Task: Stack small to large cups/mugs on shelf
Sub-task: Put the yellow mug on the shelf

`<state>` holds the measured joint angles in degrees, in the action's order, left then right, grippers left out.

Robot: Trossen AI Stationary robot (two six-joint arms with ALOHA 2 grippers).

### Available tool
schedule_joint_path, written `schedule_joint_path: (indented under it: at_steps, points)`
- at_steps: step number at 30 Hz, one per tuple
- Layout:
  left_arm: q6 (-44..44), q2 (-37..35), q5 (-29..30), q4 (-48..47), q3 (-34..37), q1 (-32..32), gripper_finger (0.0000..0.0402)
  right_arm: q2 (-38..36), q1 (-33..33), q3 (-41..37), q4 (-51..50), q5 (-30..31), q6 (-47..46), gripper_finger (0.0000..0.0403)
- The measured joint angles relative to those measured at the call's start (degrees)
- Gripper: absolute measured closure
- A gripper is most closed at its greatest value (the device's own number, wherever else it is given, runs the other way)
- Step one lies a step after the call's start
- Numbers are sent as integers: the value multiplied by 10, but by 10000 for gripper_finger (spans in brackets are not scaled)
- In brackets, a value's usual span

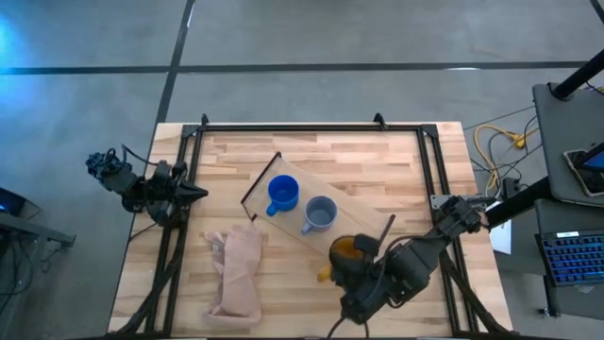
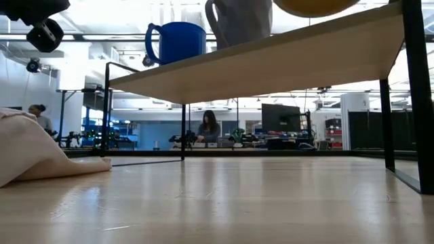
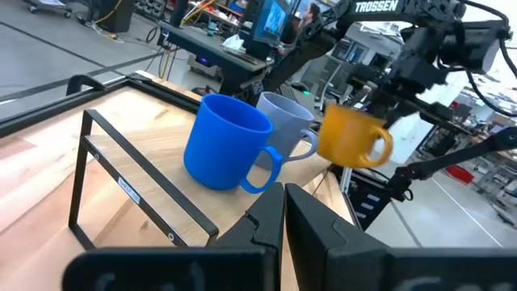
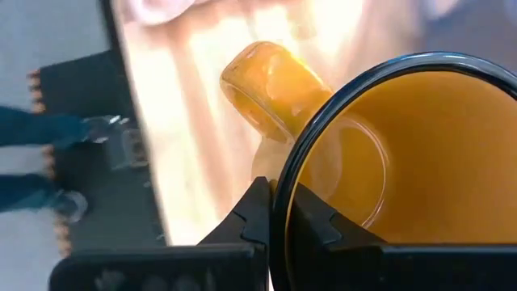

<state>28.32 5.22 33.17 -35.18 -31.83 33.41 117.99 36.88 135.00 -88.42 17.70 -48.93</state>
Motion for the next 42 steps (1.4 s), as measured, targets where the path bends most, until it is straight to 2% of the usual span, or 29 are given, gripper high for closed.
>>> schedule_joint_path:
  at_steps: [5,16,23,30,35,42]
  points:
    - [11,1,4,0,0,0,402,-7,-4,0,-9,43,21,390]
    - [13,21,7,-2,0,0,402,-8,-8,-15,-14,43,90,390]
    - [14,36,7,-1,0,0,402,-9,-13,-76,-15,42,63,390]
    - [14,38,7,1,0,0,402,-56,-13,-98,-15,47,22,390]
    - [14,38,7,1,0,0,402,-99,-13,-132,-16,61,25,390]
    - [14,37,7,0,0,0,402,-111,-12,-176,-16,29,53,385]
